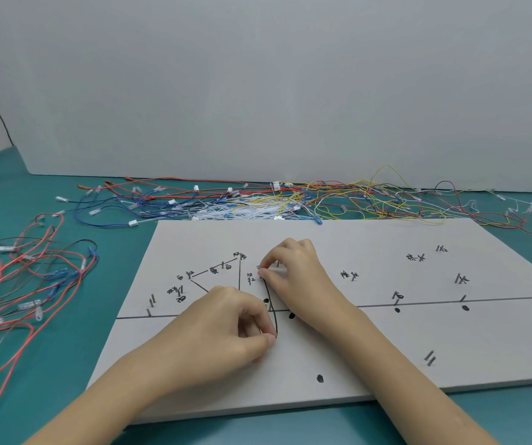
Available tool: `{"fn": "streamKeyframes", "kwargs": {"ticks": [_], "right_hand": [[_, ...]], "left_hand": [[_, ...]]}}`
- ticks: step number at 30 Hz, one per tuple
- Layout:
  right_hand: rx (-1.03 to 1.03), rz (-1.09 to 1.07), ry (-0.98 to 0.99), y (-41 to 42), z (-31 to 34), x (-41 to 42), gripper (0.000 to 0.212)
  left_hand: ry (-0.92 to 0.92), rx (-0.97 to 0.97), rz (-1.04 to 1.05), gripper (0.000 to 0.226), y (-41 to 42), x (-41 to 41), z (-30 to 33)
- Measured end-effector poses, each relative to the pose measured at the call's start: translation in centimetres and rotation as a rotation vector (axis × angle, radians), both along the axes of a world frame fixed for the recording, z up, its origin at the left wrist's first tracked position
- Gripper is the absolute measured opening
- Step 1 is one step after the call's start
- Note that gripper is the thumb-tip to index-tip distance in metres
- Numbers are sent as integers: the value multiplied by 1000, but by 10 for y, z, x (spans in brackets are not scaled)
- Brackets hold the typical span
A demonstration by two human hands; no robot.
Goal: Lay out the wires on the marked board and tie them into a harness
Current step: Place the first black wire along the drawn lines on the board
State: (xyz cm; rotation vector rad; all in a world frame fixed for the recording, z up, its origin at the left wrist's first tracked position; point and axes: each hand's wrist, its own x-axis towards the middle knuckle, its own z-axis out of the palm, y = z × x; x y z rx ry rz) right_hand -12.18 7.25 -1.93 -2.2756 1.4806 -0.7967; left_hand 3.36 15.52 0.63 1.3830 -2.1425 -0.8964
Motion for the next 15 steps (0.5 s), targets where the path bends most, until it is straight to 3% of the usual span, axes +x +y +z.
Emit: {"fn": "streamKeyframes", "kwargs": {"ticks": [6, 15], "right_hand": [[1, 22, 77, 0, 0, -1, 14], [29, 23, 103, -3, -1, -7, 12]], "left_hand": [[45, 3, 5, 11, 0, 1, 3], [251, 74, 59, 6, -4, 5, 8]]}}
